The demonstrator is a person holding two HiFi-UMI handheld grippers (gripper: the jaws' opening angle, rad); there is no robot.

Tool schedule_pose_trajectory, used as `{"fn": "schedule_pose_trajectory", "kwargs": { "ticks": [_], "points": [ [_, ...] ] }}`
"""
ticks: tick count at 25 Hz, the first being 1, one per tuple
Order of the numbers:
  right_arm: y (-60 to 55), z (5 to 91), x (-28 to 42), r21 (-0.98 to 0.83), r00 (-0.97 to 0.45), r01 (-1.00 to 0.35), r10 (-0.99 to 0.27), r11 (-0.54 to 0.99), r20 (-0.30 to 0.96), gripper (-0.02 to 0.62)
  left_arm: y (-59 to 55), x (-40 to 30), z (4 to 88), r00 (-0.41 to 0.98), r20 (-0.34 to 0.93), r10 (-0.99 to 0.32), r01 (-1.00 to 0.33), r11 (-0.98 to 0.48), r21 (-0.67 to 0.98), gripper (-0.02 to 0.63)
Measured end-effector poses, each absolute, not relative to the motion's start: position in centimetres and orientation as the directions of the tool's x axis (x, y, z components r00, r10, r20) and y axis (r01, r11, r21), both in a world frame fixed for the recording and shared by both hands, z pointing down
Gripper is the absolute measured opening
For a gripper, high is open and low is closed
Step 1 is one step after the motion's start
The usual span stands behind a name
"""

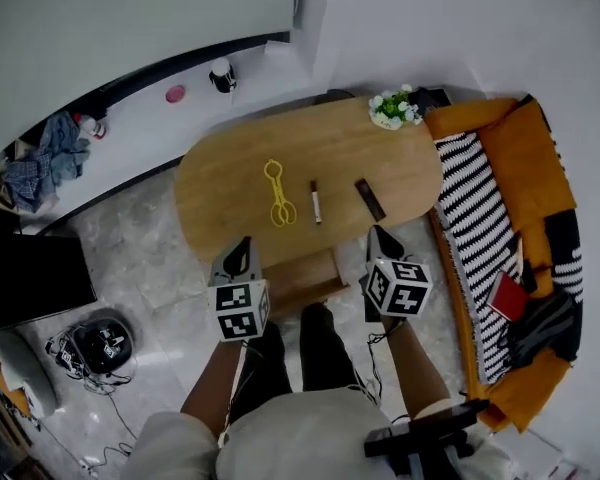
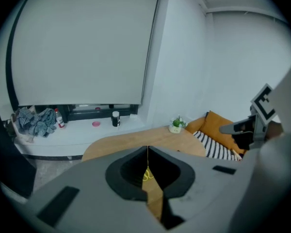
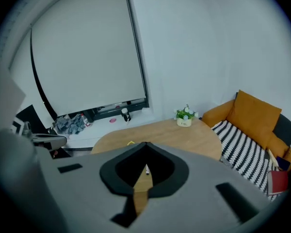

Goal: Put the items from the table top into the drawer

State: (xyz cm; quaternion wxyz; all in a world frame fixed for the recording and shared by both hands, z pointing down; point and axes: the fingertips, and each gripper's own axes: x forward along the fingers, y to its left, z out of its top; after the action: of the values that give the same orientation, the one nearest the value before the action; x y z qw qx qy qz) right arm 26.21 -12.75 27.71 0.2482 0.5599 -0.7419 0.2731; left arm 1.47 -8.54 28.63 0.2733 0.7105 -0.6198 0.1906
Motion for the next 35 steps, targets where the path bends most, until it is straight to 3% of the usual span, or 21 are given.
{"fn": "schedule_pose_trajectory", "kwargs": {
  "ticks": [13, 35],
  "points": [
    [-13.7, 45.7, 23.5, -0.162, -0.298, -0.948, -0.586, 0.274, 0.754, -0.008, -6.4, -1.3, 47.9, 0.039, 0.719, -0.694, -0.972, 0.14, 0.188, 0.009],
    [-20.5, 55.3, 12.1, -0.177, -0.386, -0.89, -0.485, 0.421, 0.785, -0.005, -5.4, -7.8, 56.3, -0.029, 0.767, -0.64, -0.945, 0.268, 0.188, 0.009]
  ]
}}
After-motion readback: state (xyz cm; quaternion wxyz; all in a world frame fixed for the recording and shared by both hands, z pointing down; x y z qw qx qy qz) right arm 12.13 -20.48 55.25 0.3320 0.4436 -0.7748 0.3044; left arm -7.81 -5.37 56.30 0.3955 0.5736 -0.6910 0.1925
